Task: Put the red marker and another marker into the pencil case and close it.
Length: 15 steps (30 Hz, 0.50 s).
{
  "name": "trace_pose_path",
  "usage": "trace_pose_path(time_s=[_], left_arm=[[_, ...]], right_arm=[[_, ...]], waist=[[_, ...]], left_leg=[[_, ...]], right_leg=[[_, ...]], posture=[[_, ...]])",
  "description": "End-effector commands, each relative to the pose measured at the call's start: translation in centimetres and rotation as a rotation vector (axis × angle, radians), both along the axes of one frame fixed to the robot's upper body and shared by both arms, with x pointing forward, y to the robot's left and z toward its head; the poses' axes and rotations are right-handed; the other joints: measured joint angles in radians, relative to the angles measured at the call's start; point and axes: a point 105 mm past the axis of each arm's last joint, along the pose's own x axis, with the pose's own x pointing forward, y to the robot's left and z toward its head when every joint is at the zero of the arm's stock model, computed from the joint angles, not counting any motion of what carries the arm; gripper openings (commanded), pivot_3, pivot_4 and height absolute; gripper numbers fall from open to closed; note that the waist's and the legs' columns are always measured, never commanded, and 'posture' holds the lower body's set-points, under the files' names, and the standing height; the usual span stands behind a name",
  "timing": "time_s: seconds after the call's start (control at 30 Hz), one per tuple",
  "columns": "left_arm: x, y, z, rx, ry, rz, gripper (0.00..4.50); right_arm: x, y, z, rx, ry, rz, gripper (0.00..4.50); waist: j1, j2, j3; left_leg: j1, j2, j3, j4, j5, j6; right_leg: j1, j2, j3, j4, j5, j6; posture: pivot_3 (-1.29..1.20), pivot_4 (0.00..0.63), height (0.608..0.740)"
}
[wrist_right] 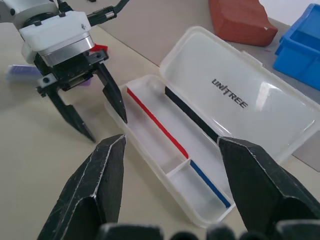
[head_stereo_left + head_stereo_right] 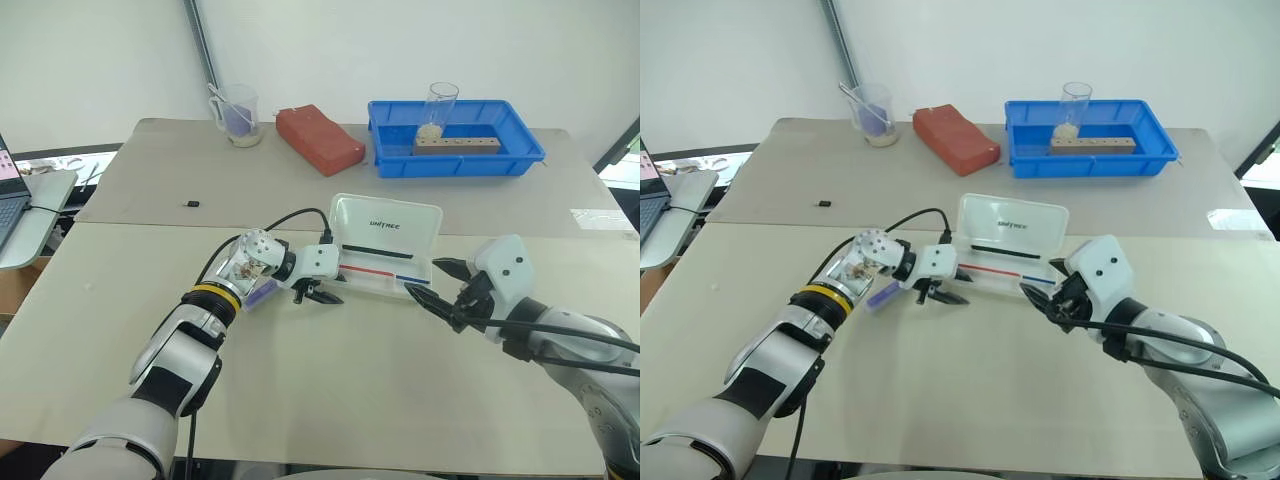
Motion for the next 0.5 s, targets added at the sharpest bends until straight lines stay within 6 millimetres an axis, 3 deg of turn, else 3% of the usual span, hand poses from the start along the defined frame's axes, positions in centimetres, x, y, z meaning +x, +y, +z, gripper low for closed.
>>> trace_pose_path(time_s=[0.03, 0.07, 0.2, 0.5], left_arm=[[0.7, 0.0, 1.0, -0.008, -0.035, 0.017, 0.4], [0.7, 0.0, 1.0, -0.013, -0.033, 0.019, 0.03], [-0.4, -0.1, 1.0, -0.032, 0.019, 0.01, 0.03], [-6.2, 1.0, 0.2, 0.016, 0.058, 0.008, 0.03]], right_arm=[[-0.4, 0.1, 1.1, -0.006, -0.055, 0.0, 3.26], [-0.3, 0.0, 1.1, -0.004, -0.056, -0.003, 3.26], [0.0, -0.2, 1.1, -0.001, -0.058, -0.005, 3.26], [0.3, 0.0, 1.0, -0.02, -0.031, 0.049, 3.26]], waist=[[-0.001, 0.0, 0.0], [-0.001, 0.0, 0.0], [-0.002, 0.001, 0.0], [-0.003, 0.006, -0.004]], left_leg=[[0.0, 0.0, -0.001, 0.0, 0.0, 0.0], [0.0, -0.001, -0.003, 0.0, 0.0, 0.0], [0.0, -0.003, -0.006, 0.0, 0.0, 0.0], [0.001, -0.003, -0.011, 0.0, 0.0, 0.0]], right_leg=[[0.0, 0.0, 0.0, 0.0, 0.0, 0.0], [0.0, 0.0, 0.0, 0.0, 0.0, 0.0], [0.0, 0.001, 0.0, 0.0, 0.0, 0.0], [0.002, 0.002, 0.0, 0.001, 0.0, 0.0]], posture=[[0.0, 0.15, 0.74], [0.0, 0.15, 0.74], [0.0, 0.15, 0.74], [0.0, 0.15, 0.74]])
